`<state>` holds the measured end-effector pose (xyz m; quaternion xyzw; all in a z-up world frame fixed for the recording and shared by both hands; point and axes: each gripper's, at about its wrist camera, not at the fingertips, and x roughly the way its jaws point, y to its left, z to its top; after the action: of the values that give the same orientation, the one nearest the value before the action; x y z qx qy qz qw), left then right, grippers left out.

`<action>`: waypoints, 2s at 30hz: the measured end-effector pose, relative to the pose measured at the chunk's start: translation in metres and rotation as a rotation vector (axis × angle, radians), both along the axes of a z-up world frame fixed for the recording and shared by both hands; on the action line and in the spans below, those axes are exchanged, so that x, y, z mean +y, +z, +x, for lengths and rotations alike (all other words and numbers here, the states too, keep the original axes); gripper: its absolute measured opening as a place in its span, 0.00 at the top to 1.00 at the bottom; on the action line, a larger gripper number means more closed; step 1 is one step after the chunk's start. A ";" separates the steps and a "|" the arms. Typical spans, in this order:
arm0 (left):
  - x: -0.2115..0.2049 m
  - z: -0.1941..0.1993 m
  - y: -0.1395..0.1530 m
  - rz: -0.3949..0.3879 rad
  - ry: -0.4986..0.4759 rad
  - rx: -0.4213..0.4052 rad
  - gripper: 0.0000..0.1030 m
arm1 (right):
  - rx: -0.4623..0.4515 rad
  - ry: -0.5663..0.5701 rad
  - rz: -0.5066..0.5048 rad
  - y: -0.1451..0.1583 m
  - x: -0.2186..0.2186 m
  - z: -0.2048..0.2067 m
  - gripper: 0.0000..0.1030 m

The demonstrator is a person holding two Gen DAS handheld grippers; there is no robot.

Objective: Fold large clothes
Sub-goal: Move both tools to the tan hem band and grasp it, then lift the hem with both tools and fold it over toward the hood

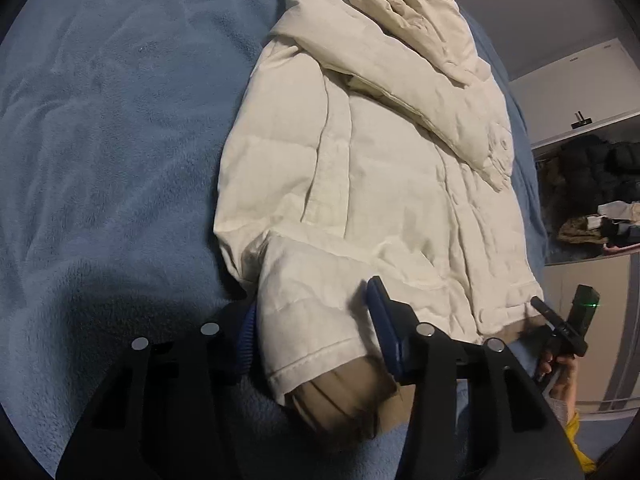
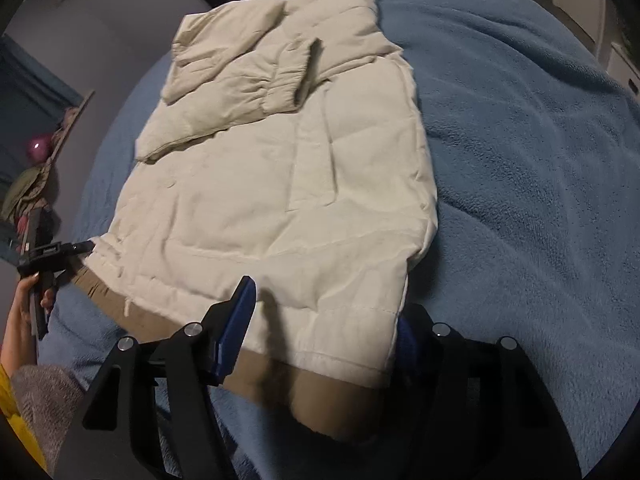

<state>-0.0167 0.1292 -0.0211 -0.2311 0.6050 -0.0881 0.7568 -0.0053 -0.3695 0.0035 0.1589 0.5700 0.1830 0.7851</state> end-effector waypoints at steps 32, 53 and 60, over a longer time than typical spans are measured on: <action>-0.003 0.036 0.121 0.017 -0.080 -0.405 0.83 | -0.367 -0.035 -0.004 0.144 -0.004 0.068 0.94; 0.037 0.307 0.105 0.140 0.122 -0.326 0.80 | -0.278 -0.264 -0.070 0.109 0.029 0.369 0.93; 0.043 0.357 0.056 0.180 0.135 -0.229 0.77 | -0.179 -0.300 -0.113 0.045 0.040 0.421 0.93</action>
<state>0.3399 0.1724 0.0344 -0.1911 0.5034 -0.0081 0.8426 0.4157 -0.3292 0.0483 0.1808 0.4771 0.0447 0.8589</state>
